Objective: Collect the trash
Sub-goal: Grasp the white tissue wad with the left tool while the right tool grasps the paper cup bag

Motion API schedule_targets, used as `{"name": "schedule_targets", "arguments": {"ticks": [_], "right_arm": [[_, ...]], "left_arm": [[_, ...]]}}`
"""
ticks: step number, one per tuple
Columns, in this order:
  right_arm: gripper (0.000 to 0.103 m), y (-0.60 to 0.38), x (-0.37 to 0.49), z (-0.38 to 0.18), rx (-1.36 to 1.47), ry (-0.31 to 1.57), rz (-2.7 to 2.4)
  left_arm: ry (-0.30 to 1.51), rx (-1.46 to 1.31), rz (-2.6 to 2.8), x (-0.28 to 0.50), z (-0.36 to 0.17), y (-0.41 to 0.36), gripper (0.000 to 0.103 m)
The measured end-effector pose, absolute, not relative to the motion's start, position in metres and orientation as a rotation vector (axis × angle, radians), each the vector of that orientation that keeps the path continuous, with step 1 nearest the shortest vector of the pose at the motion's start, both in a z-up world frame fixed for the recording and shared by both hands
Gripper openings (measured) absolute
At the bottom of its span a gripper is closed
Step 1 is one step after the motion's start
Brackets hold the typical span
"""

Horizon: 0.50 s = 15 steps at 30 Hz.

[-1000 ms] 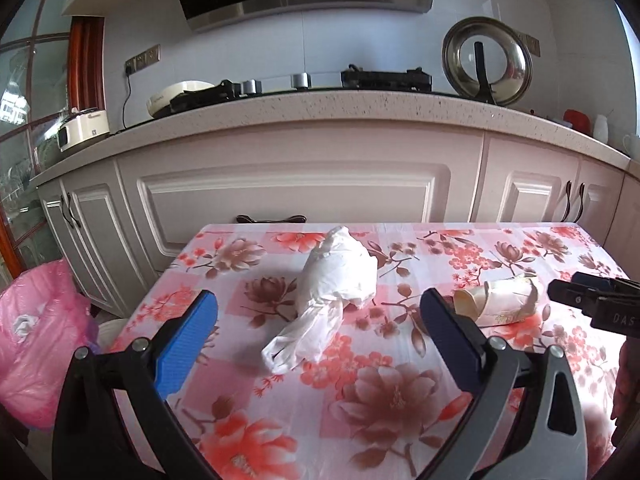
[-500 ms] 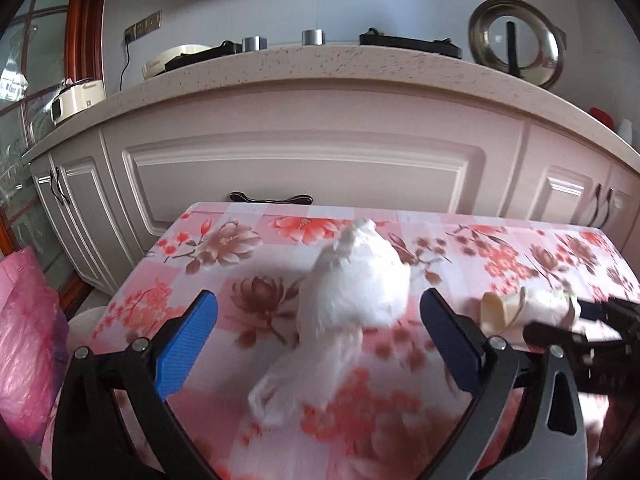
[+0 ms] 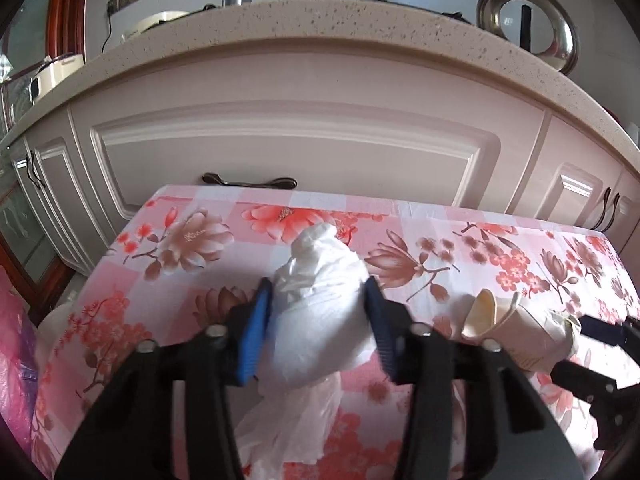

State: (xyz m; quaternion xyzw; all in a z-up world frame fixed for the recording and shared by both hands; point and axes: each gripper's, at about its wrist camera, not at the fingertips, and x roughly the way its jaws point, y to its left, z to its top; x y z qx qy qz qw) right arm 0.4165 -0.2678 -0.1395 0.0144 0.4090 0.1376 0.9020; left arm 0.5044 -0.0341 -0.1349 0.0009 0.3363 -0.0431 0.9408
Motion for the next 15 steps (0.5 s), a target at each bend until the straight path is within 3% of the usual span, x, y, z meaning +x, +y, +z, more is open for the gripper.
{"name": "schedule_targets", "arguments": {"ticks": [2,10,14,15], "right_arm": [[0.078,-0.266,0.42,-0.139,0.012,0.843,0.301],[0.077,-0.238,0.443,-0.143,-0.11,0.865,0.368],[0.047,-0.231,0.45,-0.148,-0.123,0.877,0.383],[0.044,-0.23,0.447,-0.148,-0.131,0.867,0.384]], "left_arm": [[0.669,0.015,-0.085,0.498,-0.132,-0.033,0.029],[0.595,0.038,-0.058,0.464,-0.114,-0.018,0.027],[0.558,0.043,-0.038,0.447,-0.107,-0.012,0.027],[0.552,0.044,-0.033,0.444,-0.105,-0.01,0.027]]}}
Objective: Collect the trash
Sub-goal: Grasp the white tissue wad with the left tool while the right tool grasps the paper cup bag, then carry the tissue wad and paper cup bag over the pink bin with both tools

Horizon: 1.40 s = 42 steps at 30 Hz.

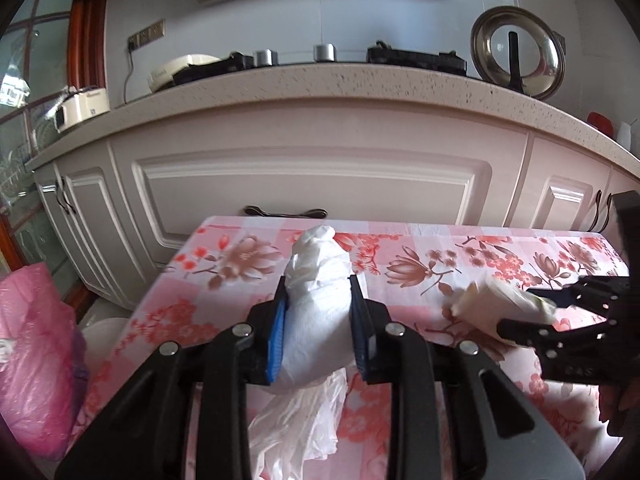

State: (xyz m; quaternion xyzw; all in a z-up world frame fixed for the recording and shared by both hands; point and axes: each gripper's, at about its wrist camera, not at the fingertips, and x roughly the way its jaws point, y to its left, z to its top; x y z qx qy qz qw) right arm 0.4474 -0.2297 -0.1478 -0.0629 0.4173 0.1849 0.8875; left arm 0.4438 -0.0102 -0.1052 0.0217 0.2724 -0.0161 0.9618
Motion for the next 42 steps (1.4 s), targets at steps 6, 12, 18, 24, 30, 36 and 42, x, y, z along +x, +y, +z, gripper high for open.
{"name": "schedule_targets", "arguments": {"ticks": [6,12,18,24,30,36,42], "right_arm": [[0.044,-0.219,0.416,-0.14,-0.115,0.833,0.397],[0.044,-0.208,0.375,-0.134,-0.059,0.821,0.407],[0.044,-0.194,0.326,-0.115,-0.006,0.75,0.441],[0.044,-0.175,0.275,-0.082,0.022,0.625,0.486],[0.044,-0.155,0.235,-0.058,0.019,0.544,0.524],[0.044,-0.123,0.209,-0.044,-0.007,0.504,0.569],[0.044,-0.084,0.191,-0.033,-0.041,0.461,0.625]], "left_arm": [[0.546,0.032,0.002,0.42,-0.101,0.006,0.027],[0.542,0.026,0.029,0.378,-0.096,0.022,0.027],[0.504,0.028,0.059,0.325,-0.084,0.033,0.027],[0.446,0.03,0.091,0.267,-0.068,0.047,0.027],[0.389,0.031,0.122,0.214,-0.051,0.064,0.027],[0.35,0.022,0.162,0.172,-0.041,0.084,0.027],[0.321,-0.003,0.235,0.139,-0.037,0.117,0.027]]}}
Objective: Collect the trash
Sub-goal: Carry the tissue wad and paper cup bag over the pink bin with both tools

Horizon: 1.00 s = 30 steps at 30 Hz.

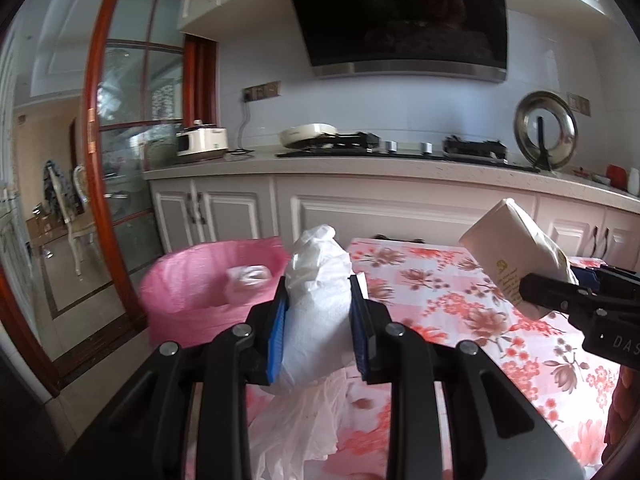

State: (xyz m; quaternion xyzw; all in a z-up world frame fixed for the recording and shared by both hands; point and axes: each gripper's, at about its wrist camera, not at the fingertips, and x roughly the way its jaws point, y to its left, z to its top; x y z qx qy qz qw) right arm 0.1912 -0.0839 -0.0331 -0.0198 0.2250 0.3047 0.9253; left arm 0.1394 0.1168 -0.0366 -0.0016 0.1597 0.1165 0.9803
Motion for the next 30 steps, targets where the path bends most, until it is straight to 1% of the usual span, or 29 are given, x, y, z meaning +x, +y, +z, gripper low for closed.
{"name": "schedule_targets", "arguments": {"ticks": [12,24,30], "right_arm": [[0.044,-0.011,0.197,-0.015,-0.084,0.424,0.728],[0.044,0.067,0.229,-0.001,-0.119,0.388,0.83],[0.044,0.093,0.254,-0.003,-0.12,0.406,0.841]], "left_arm": [[0.28,-0.041,0.36,0.113,-0.031,0.183,0.027],[0.248,-0.029,0.457,0.13,-0.017,0.247,0.027],[0.255,-0.025,0.462,0.15,-0.014,0.271,0.027]]}}
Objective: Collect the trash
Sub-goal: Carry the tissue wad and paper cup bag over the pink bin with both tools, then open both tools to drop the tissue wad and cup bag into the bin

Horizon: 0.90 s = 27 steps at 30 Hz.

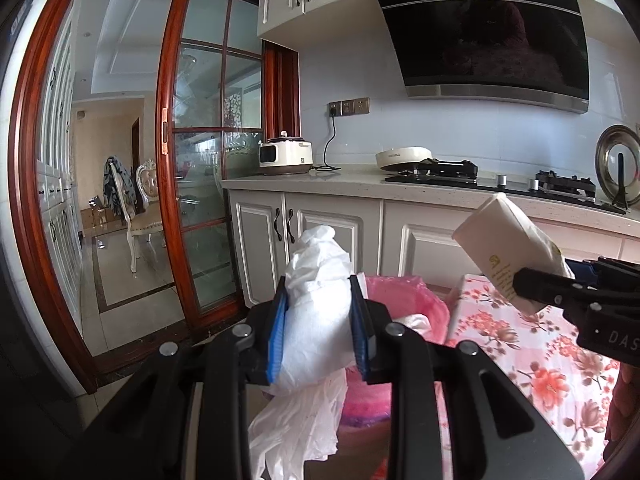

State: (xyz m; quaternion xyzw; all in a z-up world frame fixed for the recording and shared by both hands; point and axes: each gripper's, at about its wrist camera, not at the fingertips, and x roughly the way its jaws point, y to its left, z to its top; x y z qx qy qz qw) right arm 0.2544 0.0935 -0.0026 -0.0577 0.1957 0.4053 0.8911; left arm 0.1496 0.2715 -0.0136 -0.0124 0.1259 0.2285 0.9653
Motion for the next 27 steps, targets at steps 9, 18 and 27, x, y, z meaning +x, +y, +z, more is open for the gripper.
{"name": "schedule_targets", "arguments": {"ticks": [9,18,27], "right_arm": [[0.044,0.13,0.294,-0.009,-0.112,0.438,0.865],[0.045,0.166,0.33,-0.025,-0.122,0.483,0.914],[0.062,0.168,0.352,-0.017,-0.086,0.467,0.958]], "left_arm": [[0.261,-0.054,0.47,0.187,-0.014,0.302,0.028],[0.307,-0.106,0.478,0.214,-0.032,0.332,0.029],[0.306,-0.14,0.474,0.237,-0.034,0.353,0.06]]}}
